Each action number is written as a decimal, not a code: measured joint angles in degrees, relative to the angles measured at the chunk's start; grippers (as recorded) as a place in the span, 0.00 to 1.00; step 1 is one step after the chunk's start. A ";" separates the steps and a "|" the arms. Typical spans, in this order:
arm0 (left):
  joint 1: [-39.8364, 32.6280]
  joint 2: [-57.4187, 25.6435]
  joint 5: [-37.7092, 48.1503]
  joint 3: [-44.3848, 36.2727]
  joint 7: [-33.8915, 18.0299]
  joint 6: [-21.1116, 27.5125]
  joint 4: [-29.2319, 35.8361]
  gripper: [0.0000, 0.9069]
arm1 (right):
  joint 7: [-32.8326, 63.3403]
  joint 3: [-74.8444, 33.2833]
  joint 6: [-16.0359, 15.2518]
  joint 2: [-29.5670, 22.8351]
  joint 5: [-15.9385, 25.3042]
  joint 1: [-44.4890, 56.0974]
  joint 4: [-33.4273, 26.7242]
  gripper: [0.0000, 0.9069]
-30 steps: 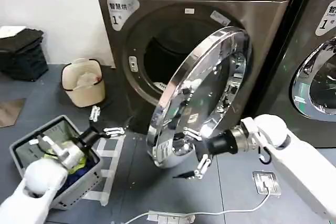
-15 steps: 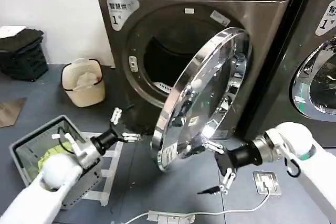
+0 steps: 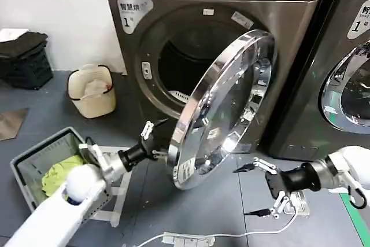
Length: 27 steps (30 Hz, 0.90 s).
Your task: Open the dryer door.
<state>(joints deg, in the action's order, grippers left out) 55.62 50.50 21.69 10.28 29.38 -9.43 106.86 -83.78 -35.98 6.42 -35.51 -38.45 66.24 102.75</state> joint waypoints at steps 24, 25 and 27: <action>-8.28 3.07 -0.64 -12.17 -0.87 -0.80 -2.12 1.00 | 1.31 -47.71 15.01 -14.88 -2.15 40.77 -13.52 1.00; -8.69 3.28 -0.63 -12.61 -1.08 -0.80 -2.28 1.00 | 1.94 -49.21 16.07 -15.81 -2.57 41.67 -14.83 1.00; -9.46 3.85 -0.74 -13.63 -1.39 -0.81 -2.58 1.00 | 3.33 -51.55 17.61 -17.20 -3.37 43.14 -17.29 1.00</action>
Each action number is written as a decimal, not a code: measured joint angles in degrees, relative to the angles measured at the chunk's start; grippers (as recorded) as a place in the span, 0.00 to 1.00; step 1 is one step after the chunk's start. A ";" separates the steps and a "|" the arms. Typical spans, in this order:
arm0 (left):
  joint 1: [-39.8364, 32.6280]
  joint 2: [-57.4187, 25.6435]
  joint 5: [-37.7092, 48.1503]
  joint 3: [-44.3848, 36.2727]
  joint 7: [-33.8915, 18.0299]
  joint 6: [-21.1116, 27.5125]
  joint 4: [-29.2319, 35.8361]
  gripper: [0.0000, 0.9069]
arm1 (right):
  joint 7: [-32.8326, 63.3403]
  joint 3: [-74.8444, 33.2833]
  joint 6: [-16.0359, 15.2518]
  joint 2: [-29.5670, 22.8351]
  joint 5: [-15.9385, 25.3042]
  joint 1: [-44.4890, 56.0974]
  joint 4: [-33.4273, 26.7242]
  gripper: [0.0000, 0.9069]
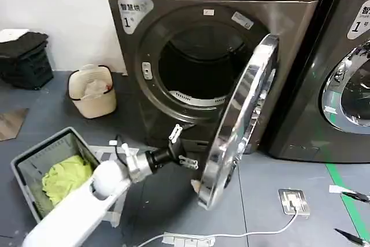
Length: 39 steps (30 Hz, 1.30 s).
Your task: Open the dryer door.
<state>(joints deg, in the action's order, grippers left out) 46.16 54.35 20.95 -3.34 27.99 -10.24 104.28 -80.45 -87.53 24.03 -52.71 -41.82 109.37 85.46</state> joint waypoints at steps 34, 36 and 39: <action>-9.08 11.95 -5.11 -13.08 -3.46 -0.04 -7.10 1.00 | 73.82 -25.15 -20.76 -7.01 10.19 11.55 -25.62 1.00; -9.73 12.97 -5.32 -13.81 -3.71 -0.15 -7.90 1.00 | 75.74 -25.73 -22.92 -7.53 10.19 11.66 -25.50 1.00; -10.74 14.73 -5.56 -14.78 -4.17 -0.17 -9.27 1.00 | 78.61 -26.33 -25.38 -8.32 10.18 11.63 -25.82 1.00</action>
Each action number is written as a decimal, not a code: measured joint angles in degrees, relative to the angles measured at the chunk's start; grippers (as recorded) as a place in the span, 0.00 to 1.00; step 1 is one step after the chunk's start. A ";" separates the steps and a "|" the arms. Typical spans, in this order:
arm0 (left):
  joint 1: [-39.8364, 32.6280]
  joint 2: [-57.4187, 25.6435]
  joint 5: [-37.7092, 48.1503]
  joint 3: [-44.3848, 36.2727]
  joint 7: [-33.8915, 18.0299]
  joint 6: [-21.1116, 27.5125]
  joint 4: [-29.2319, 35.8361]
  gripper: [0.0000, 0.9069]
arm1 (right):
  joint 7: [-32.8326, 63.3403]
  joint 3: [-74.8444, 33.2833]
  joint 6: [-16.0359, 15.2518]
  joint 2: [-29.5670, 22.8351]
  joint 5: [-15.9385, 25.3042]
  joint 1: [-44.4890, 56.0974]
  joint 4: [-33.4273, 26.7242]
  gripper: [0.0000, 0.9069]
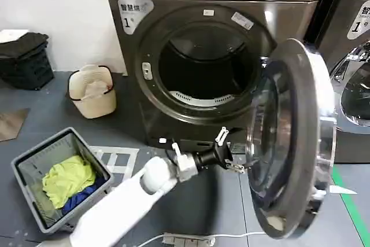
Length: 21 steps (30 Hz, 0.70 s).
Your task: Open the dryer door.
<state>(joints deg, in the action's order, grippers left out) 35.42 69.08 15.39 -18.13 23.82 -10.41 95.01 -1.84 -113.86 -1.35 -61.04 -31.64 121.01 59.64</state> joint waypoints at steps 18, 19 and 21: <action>-5.72 11.69 -6.26 -3.13 -3.03 0.05 -11.14 1.00 | 8.07 -4.85 -6.64 -1.63 1.91 1.32 -3.31 1.00; -5.86 12.31 -6.94 -3.13 -3.07 -0.01 -11.76 1.00 | 8.29 -4.88 -6.26 -1.66 2.60 1.32 -3.69 1.00; -6.28 13.53 -7.93 -3.13 -3.13 -0.12 -13.05 1.00 | 8.36 -4.93 -5.40 -1.66 3.70 1.35 -4.47 1.00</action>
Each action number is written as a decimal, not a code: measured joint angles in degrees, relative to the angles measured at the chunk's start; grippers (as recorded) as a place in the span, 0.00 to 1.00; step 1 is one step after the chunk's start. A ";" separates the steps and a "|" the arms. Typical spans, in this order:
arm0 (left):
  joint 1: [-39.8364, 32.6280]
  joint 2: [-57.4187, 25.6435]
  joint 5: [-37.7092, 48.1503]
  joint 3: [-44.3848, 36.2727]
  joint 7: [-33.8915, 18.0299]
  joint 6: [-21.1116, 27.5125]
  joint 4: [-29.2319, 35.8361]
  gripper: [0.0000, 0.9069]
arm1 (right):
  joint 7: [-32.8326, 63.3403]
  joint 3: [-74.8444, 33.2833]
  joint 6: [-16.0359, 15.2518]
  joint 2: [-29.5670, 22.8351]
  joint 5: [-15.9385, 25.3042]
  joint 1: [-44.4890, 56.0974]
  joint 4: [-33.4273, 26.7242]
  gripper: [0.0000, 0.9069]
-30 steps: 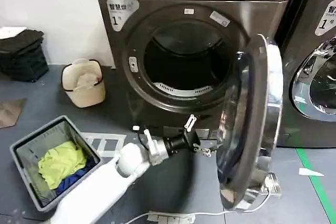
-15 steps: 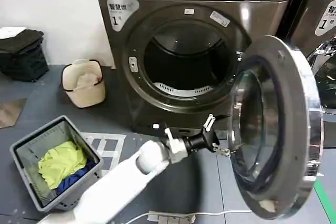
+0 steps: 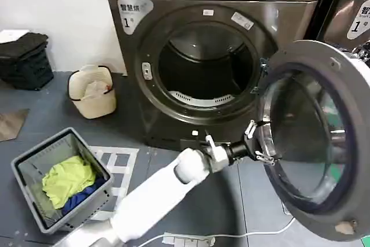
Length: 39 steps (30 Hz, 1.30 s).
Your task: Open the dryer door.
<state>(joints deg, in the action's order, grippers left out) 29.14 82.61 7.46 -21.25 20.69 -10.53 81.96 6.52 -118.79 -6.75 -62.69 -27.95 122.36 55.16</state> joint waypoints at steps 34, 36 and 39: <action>-5.50 9.58 -5.81 2.71 -5.39 -1.92 -20.12 1.00 | -1.58 -1.57 0.31 0.54 2.51 1.78 -0.52 1.00; -5.76 9.58 -5.81 2.90 -5.38 -1.92 -21.07 1.00 | -1.67 -1.56 0.30 0.53 2.16 1.77 -0.48 1.00; -6.11 9.58 -5.70 2.93 -5.30 -1.92 -21.43 1.00 | -1.71 -1.55 0.30 0.53 1.84 1.86 -0.47 1.00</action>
<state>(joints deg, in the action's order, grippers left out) 23.02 92.19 1.76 -18.32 15.39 -12.45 60.53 4.81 -120.34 -6.44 -62.16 -26.10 124.22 54.69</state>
